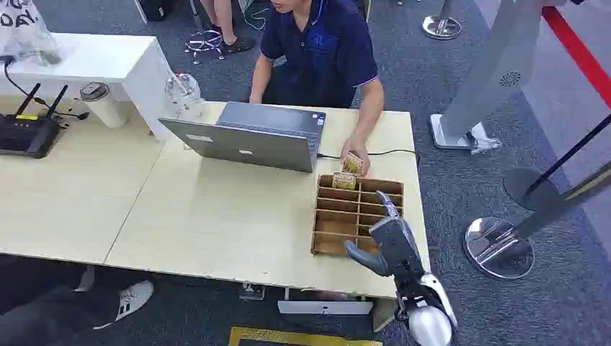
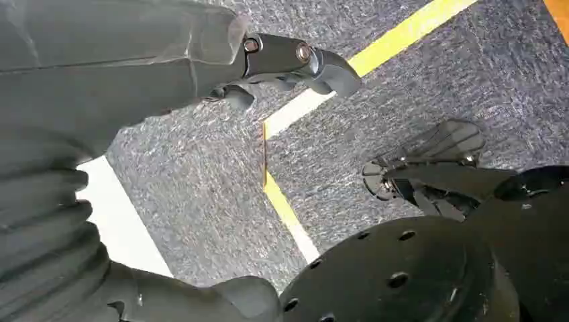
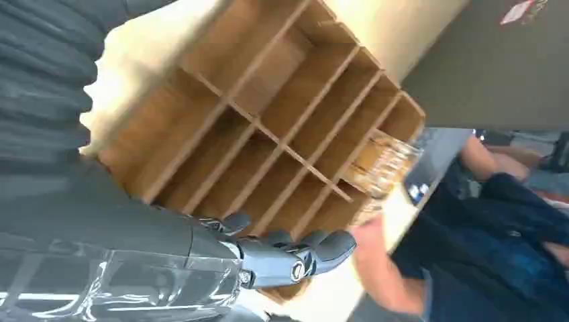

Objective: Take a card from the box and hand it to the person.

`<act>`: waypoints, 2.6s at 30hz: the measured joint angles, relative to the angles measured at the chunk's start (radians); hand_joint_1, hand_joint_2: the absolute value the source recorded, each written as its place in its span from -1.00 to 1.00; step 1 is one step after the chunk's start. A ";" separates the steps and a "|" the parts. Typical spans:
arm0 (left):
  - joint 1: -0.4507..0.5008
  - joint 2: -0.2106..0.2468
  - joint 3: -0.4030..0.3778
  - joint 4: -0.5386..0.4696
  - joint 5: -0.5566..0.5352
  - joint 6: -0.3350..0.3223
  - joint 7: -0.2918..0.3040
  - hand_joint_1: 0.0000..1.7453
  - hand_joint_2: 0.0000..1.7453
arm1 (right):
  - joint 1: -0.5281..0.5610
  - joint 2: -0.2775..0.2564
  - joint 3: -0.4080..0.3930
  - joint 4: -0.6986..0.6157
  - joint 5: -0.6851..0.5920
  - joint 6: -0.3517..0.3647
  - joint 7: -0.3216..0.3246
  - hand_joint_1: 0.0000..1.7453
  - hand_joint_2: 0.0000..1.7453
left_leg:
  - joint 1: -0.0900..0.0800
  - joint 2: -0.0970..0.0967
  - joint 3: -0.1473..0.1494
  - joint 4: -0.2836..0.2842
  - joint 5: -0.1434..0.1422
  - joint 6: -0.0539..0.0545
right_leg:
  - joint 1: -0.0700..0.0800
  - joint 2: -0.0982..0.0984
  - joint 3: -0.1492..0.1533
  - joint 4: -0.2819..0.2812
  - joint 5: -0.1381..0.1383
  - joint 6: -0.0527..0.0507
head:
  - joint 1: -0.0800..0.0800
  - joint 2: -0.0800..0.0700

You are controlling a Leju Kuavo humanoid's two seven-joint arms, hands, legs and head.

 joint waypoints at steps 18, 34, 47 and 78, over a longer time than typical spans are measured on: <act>-0.076 -0.011 0.000 0.000 -0.120 0.071 0.023 -1.00 1.00 | -0.363 -0.040 0.203 0.217 0.683 -0.112 0.119 0.56 1.00 | 0.000 -0.001 0.000 0.000 0.002 0.000 | 0.000 -0.001 0.000 0.000 0.002 -0.001 | 0.000 0.000; -0.120 -0.017 0.000 0.000 -0.165 0.085 0.074 -1.00 1.00 | -0.441 -0.010 0.222 0.382 0.735 -0.091 0.215 1.00 1.00 | 0.000 0.000 0.000 0.000 0.001 0.000 | 0.000 0.000 0.000 0.000 0.001 -0.001 | 0.000 0.000; -0.121 -0.018 0.000 0.000 -0.133 0.073 0.069 -1.00 1.00 | -0.509 0.059 0.256 0.504 0.773 -0.077 0.215 0.34 1.00 | 0.000 0.000 0.000 0.000 0.001 0.000 | 0.000 0.000 0.000 0.000 0.001 -0.001 | 0.000 0.000; -0.123 -0.014 0.000 0.000 -0.132 0.041 0.095 -1.00 1.00 | -0.597 0.127 0.266 0.737 0.809 -0.080 0.266 0.10 1.00 | 0.000 0.000 0.000 0.000 0.002 0.000 | 0.000 0.000 0.000 0.000 0.001 -0.001 | 0.000 0.000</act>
